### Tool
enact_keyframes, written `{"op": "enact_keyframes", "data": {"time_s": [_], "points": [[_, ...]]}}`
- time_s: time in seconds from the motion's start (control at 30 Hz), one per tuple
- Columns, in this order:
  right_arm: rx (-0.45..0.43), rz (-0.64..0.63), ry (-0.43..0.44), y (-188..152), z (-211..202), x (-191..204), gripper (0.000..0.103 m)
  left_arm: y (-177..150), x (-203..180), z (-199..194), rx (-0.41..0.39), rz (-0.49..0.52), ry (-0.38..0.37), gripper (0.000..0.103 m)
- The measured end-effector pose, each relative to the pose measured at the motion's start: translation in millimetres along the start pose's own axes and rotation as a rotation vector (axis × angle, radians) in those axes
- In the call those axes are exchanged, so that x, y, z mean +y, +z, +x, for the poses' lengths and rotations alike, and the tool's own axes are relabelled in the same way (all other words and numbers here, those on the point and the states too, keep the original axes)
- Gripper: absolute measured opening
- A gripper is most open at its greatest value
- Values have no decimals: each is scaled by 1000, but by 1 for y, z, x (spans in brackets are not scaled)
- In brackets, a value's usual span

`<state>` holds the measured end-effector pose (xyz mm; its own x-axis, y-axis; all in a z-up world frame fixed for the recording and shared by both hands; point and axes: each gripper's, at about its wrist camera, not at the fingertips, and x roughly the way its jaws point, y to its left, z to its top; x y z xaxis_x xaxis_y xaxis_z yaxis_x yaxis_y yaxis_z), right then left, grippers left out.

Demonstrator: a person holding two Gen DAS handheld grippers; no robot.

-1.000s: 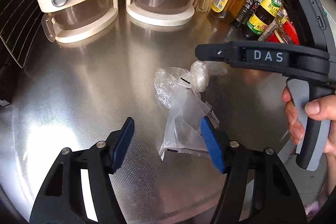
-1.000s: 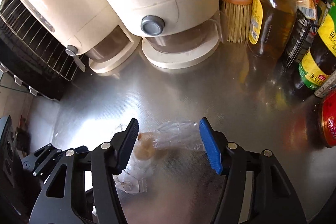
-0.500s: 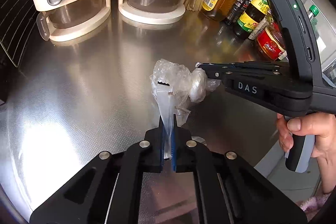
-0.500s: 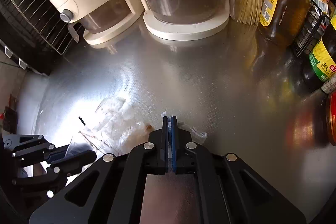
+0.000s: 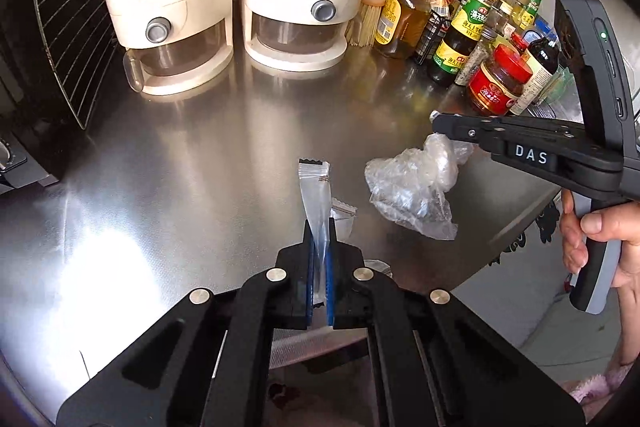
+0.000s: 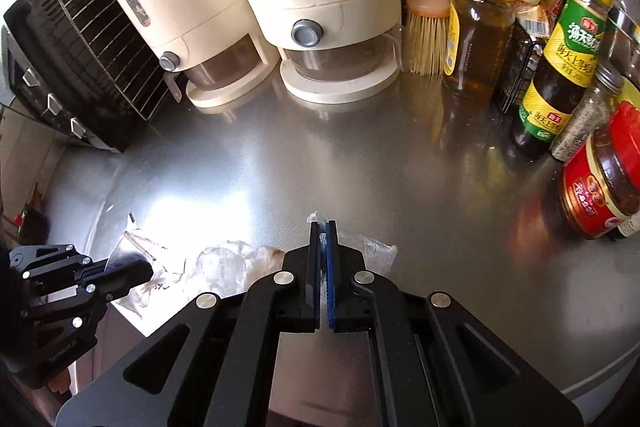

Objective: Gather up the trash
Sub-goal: 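Carry both clear plastic bags down over the floor bin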

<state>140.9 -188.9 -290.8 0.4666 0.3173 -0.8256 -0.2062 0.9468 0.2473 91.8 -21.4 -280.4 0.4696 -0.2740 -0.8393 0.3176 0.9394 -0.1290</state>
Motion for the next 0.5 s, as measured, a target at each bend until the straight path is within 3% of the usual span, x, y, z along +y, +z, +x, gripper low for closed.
{"op": "enact_keyframes", "data": {"time_s": [0.5], "points": [[-58, -1, 30, -70, -81, 8, 4, -62, -20, -53, -20, -43, 6, 3]]}}
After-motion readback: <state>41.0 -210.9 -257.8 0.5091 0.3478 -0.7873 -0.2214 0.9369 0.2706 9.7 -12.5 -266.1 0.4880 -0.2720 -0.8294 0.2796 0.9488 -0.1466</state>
